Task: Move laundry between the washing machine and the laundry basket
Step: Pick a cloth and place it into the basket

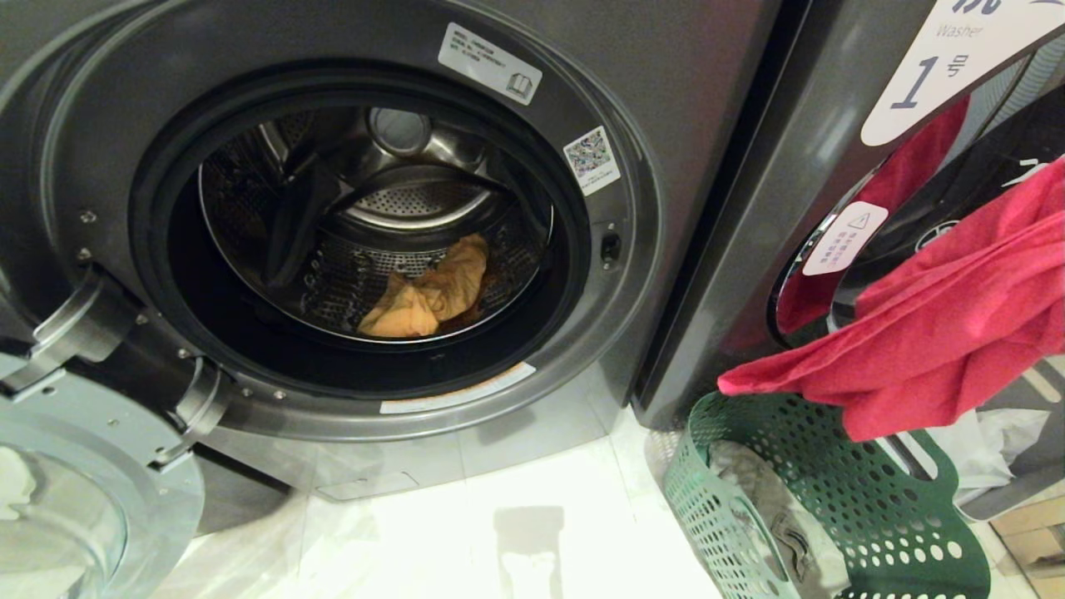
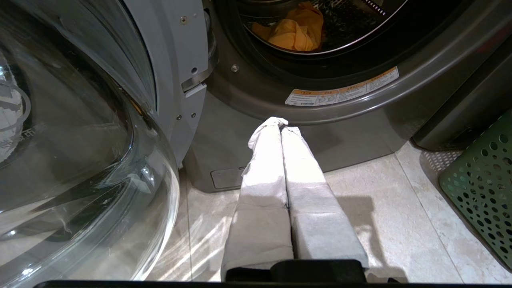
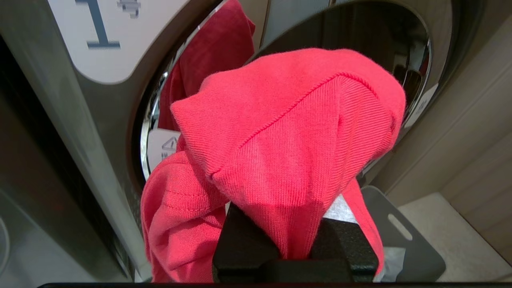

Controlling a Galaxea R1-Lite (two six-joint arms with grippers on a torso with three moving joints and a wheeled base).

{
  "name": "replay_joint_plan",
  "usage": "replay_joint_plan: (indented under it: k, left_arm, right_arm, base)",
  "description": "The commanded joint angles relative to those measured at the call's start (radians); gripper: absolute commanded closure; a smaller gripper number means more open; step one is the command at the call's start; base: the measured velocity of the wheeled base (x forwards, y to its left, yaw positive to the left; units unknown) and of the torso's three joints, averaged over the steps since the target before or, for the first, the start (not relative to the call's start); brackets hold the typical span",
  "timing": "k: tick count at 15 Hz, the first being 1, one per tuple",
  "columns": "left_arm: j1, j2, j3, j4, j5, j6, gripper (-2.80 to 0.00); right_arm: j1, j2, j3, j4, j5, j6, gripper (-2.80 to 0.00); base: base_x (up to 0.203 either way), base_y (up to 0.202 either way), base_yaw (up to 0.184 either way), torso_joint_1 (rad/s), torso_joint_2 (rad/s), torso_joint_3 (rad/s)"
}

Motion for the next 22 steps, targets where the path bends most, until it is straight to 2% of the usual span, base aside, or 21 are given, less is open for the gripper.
replay_joint_plan:
  k: [1,6,9,10,18,21,22]
  left_arm:
    - [0.0,0.001,0.04,-0.001,0.0,0.0,0.0]
    - [0.0,0.001,0.04,-0.001,0.0,-0.001,0.0]
    - [0.0,0.001,0.04,-0.001,0.0,0.0,0.0]
    - [0.0,0.001,0.04,-0.001,0.0,0.001,0.0]
    - [0.0,0.001,0.04,-0.001,0.0,-0.001,0.0]
    - [0.0,0.001,0.04,-0.001,0.0,0.0,0.0]
    - [0.0,0.001,0.04,-0.001,0.0,-0.001,0.0]
  right_arm:
    - [0.0,-0.003,0.046,-0.007,-0.004,0.005,0.0]
    - [-0.001,0.056,0.341,-0.056,-0.007,0.073,0.0]
    - [-0.001,0.167,0.448,-0.188,-0.007,0.162,0.0]
    - [-0.001,0.184,0.456,-0.219,-0.007,0.169,-2.8]
    - [-0.001,0.184,0.475,-0.207,-0.006,0.169,-2.8]
    - [0.037,0.106,0.475,-0.123,0.032,0.156,-2.8]
    - [0.07,0.08,0.484,-0.092,0.046,0.154,0.0]
  base:
    - [0.0,0.0,0.0,0.0,0.0,0.0]
    - [0.0,0.0,0.0,0.0,0.0,0.0]
    - [0.0,0.0,0.0,0.0,0.0,0.0]
    - [0.0,0.0,0.0,0.0,0.0,0.0]
    - [0.0,0.0,0.0,0.0,0.0,0.0]
    - [0.0,0.0,0.0,0.0,0.0,0.0]
    - [0.0,0.0,0.0,0.0,0.0,0.0]
